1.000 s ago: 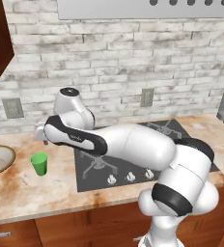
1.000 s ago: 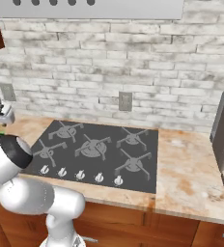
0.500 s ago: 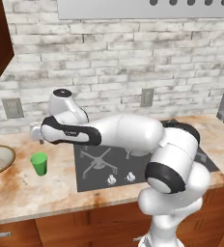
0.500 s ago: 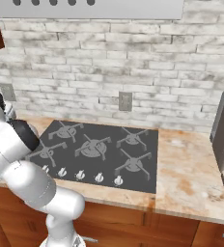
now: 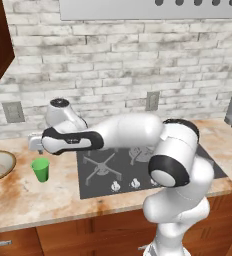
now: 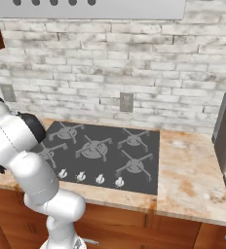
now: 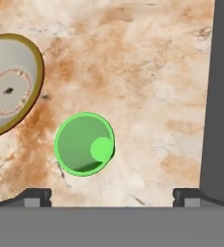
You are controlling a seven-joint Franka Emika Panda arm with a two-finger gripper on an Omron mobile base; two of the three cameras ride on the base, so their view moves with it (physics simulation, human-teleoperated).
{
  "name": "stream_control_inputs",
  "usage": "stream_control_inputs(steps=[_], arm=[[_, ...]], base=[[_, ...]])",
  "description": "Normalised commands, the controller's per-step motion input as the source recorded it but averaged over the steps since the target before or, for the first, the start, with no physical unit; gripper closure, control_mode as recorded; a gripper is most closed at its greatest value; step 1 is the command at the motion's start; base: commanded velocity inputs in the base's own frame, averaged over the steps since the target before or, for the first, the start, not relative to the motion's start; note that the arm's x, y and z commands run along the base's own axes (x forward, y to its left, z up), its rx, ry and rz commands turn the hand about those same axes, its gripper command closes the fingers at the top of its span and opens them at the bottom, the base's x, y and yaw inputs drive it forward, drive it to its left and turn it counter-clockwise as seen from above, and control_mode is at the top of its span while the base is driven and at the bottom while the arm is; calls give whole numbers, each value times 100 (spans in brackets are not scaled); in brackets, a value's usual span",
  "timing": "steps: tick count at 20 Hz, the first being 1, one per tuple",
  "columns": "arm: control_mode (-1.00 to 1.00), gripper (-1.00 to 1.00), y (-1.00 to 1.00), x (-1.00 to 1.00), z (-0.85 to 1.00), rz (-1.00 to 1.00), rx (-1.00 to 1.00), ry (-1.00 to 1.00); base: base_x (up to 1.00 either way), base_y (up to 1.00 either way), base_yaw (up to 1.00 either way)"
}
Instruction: Pick the cup and bowl from the counter and place them on the counter next to the sink.
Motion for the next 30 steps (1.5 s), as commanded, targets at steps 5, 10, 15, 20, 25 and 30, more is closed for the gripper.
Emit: stream_control_inputs(steps=[5, 10, 15, 20, 25, 30], arm=[[-100, -100, 3, 15, -31, -2, 0, 0], [-100, -100, 9, 14, -22, -11, 0, 0], [-100, -100, 32, 7, -12, -16, 0, 0], [-100, -100, 26, 3, -10, -13, 0, 0], [-100, -100, 1, 12, -19, -7, 0, 1], [-100, -100, -2, 0, -6, -2, 0, 1]], base=[[0, 0, 0], [0, 0, 0], [0, 0, 0], [0, 0, 0], [0, 0, 0], [0, 0, 0]])
